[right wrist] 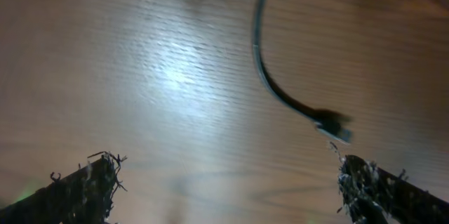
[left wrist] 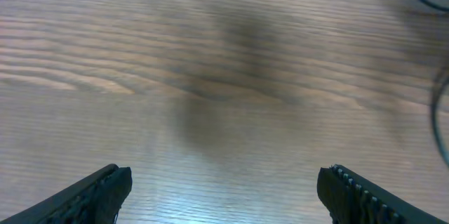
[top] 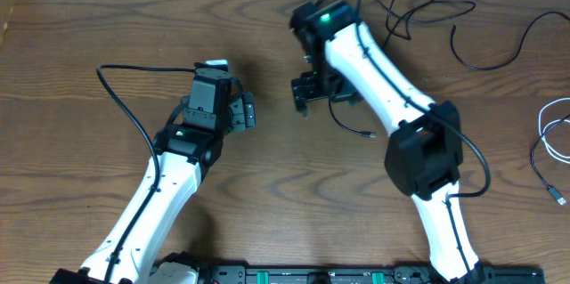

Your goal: Untangle cables

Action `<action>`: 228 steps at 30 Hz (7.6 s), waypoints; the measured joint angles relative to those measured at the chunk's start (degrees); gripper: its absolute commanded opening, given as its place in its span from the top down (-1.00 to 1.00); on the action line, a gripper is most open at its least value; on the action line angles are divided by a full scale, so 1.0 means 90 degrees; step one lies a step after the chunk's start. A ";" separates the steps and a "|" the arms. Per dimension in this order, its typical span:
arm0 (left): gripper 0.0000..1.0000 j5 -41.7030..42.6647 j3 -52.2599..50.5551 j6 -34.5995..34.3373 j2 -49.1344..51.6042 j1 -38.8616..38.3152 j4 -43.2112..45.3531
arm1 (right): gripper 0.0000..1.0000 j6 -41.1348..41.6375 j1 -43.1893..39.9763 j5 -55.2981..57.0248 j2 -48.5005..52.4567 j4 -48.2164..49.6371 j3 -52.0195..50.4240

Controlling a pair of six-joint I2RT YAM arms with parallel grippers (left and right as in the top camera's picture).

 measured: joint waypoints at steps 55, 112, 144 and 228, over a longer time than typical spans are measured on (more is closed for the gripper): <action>-0.79 -0.0308 0.0000 -0.0352 0.0002 0.0712 -0.0010 | -0.36 0.0736 -0.1617 0.0840 -0.0617 0.7240 -0.3971; -0.79 -0.0308 0.0000 -0.0352 0.0005 0.0712 -0.0010 | -0.98 -0.1222 -0.2293 0.0432 -0.3133 0.5263 -0.1678; -0.79 -0.0308 0.0000 -0.0350 0.0005 0.0712 -0.0010 | -0.99 -0.1222 -0.2288 0.0432 -0.3065 0.4937 -0.1681; -0.79 -0.0265 -0.5433 -0.0165 -0.8242 0.0617 0.2191 | -0.99 -0.1224 -0.2234 0.0435 -0.3062 0.4918 -0.1688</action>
